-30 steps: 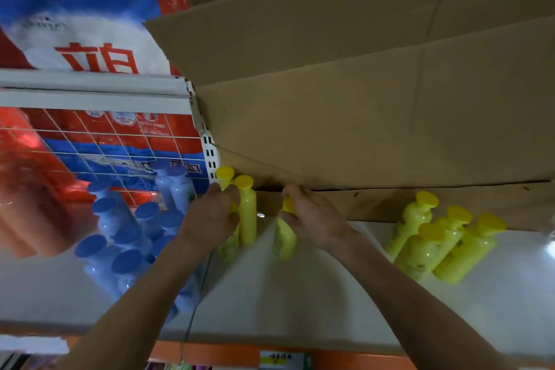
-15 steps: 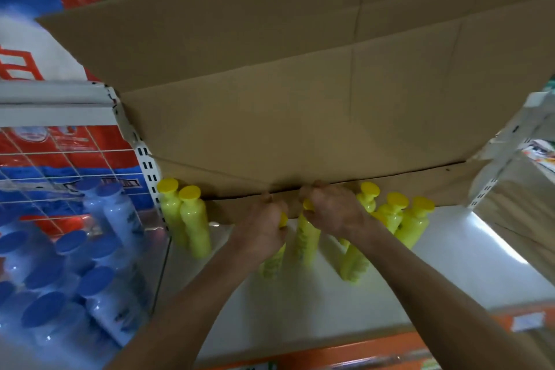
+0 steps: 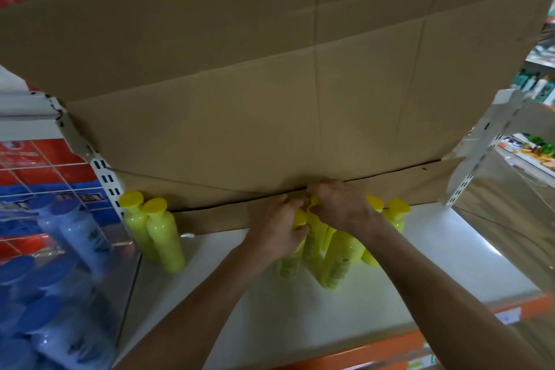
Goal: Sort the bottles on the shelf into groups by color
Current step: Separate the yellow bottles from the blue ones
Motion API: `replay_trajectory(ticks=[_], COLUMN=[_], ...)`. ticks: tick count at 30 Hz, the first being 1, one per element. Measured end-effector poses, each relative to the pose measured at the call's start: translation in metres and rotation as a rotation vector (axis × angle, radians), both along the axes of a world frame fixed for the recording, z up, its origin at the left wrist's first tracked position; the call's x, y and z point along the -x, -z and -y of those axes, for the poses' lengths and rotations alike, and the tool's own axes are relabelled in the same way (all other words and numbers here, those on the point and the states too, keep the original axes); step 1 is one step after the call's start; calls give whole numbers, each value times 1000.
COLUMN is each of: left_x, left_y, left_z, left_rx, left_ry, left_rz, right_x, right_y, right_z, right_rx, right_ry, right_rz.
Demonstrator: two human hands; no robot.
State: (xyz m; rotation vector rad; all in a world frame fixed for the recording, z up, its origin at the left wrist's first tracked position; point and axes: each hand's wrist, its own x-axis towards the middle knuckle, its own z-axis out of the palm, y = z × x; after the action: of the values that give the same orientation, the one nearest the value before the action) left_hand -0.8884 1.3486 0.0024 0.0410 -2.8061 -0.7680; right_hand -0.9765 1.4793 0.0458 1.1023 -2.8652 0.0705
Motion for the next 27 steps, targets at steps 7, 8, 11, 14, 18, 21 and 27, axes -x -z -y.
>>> replay_trajectory(ticks=[7,8,11,14,18,21,27], left_x=[-42,-51,-78,-102,-119,-124,-120], left_y=[-13,-17,-31,-41,-40,-32,-23], left_z=[50,64,108,144,183,205,212], left_rx=[14,22,42,93,207,247,177], left_ry=[-124,-185,-385,-529,-669,-655,-537], left_rz=[-24,-50,-115,-131,-19,122,159], right_x=[1,1,-2,-14,-41,-68,-103], right_y=[-1,-3,-8,-15,-14,-10,18], right_z=[15,21,45,72,109,142,199], right_rx=[-74,-59,12,25,61,90,167], right_ry=[-60,-75,-118,-179,-298,-402,-472], right_rz=[19,32,25,-8,90,183,223])
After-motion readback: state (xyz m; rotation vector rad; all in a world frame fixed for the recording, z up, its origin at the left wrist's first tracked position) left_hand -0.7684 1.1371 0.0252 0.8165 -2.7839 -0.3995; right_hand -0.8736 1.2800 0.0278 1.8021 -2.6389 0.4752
